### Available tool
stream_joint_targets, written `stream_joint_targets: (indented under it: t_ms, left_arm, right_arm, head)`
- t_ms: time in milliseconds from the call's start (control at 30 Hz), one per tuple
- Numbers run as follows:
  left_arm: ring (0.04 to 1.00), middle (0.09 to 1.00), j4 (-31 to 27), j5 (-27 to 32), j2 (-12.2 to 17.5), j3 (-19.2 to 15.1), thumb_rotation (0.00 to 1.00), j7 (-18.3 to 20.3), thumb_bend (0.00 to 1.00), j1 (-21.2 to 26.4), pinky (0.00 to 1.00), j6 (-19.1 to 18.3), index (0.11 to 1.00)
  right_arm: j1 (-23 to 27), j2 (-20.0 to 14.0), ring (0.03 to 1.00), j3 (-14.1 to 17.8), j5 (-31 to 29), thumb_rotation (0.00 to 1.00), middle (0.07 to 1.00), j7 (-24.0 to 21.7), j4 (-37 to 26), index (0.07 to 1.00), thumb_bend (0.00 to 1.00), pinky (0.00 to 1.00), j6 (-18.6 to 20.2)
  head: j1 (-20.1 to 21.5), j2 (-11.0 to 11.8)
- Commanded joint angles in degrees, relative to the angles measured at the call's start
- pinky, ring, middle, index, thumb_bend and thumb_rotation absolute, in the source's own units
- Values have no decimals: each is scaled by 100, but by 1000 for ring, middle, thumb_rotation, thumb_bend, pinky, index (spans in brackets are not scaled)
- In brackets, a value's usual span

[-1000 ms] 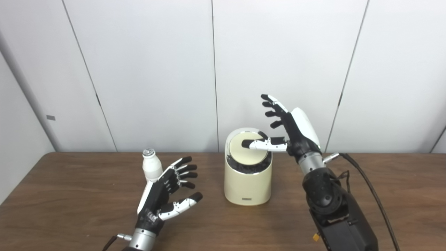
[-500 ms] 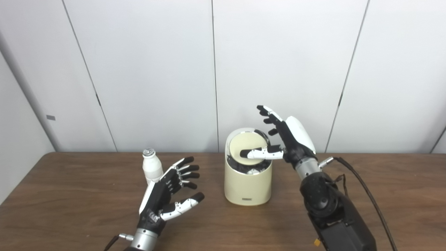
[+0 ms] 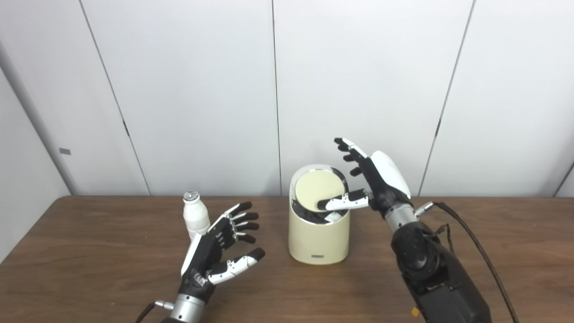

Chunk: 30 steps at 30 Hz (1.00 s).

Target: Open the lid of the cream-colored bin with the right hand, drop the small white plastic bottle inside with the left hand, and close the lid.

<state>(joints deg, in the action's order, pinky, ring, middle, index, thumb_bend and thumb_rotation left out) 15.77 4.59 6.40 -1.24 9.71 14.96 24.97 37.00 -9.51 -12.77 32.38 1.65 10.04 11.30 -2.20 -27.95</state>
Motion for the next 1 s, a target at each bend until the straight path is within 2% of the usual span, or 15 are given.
stream_joint_targets:
  t_ms: [0,167,333,567,767,967]
  left_arm:
    - [721,777,-97,11,-60,35,187,-20,715,4,604,168,859]
    - [723,779,-123,40,-65,47,187,2,712,-11,609,129,863]
    - [716,777,-118,-15,-63,63,190,-28,705,-12,607,139,861]
    - [722,781,-153,9,-76,74,186,-23,710,-29,610,102,860]
    - [720,784,-145,26,-78,78,175,-14,707,-24,597,111,862]
    - [722,784,-148,9,-70,81,179,-19,704,-15,607,107,861]
  right_arm:
    - [323,-43,830,-8,57,232,885,82,-105,903,909,674,-232]
    - [382,-67,821,-26,92,294,879,107,-40,905,935,666,-320]
    - [423,-65,827,-81,197,314,880,134,3,907,937,671,-355]
    - [421,-9,836,-128,275,259,895,71,-25,910,894,666,-239]
    - [478,-56,833,-328,596,205,895,42,-95,909,876,684,-206]
    - [565,-148,826,-545,1038,161,881,-243,-266,900,890,688,182]
  head:
    - [-17,-21]
    - [-32,-25]
    - [-31,-24]
    - [-31,-30]
    - [-41,-45]
    - [-41,-45]
